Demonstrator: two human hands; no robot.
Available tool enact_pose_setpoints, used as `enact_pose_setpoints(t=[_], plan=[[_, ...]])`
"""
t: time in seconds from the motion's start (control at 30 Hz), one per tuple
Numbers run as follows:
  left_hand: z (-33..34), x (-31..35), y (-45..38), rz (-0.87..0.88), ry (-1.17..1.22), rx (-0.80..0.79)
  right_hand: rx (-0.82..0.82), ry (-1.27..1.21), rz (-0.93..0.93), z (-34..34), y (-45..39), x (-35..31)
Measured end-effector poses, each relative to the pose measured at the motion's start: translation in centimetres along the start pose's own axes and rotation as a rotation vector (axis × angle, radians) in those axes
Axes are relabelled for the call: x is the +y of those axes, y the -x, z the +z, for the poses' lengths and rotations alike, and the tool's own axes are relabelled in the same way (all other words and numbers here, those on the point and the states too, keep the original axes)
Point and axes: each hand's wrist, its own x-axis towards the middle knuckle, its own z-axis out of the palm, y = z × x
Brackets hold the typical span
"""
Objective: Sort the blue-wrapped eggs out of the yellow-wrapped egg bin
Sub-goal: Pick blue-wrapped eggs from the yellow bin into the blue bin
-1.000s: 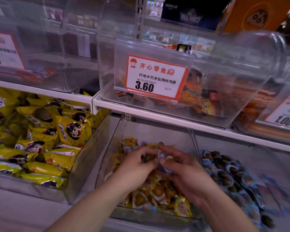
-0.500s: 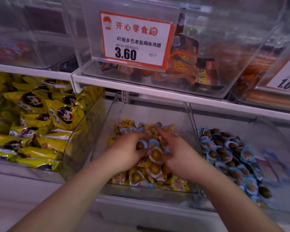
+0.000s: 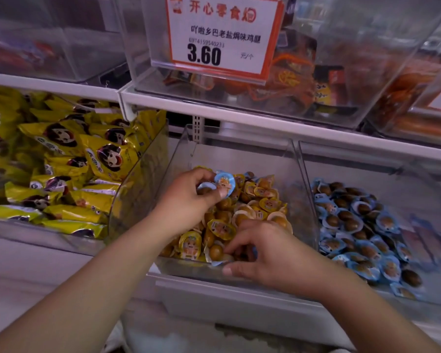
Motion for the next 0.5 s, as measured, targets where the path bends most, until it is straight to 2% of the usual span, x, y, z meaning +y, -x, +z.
enact_pose_setpoints(t=[0.13,0.2,0.3,0.33,0.4,0.5], plan=[[-0.1,0.7,0.3,-0.026,0.138,-0.007,0.064,-0.361,0.125,-0.3,0.1,0.1],[-0.2,1.3,0.3,-0.003,0.19,0.045,0.227,-0.652,0.243,-1.1,-0.2,-0.1],[0.8,2.6,0.9,0.124,0.18,0.155,0.504,-1.26,0.47,-2.2,-0.7,0.2],[1.6,3.0,1.4,0.18,0.171,0.185,0.513,-1.476,0.493,-2.4,-0.8,0.2],[3.4,3.6,2.5,0.267,0.124,0.211,0.405,-1.808,0.456,-2.7,-0.8,-0.3],[5.5,4.2,3.4,0.382,-0.037,0.125,0.288,-1.98,0.379,-2.6,-1.0,-0.9]])
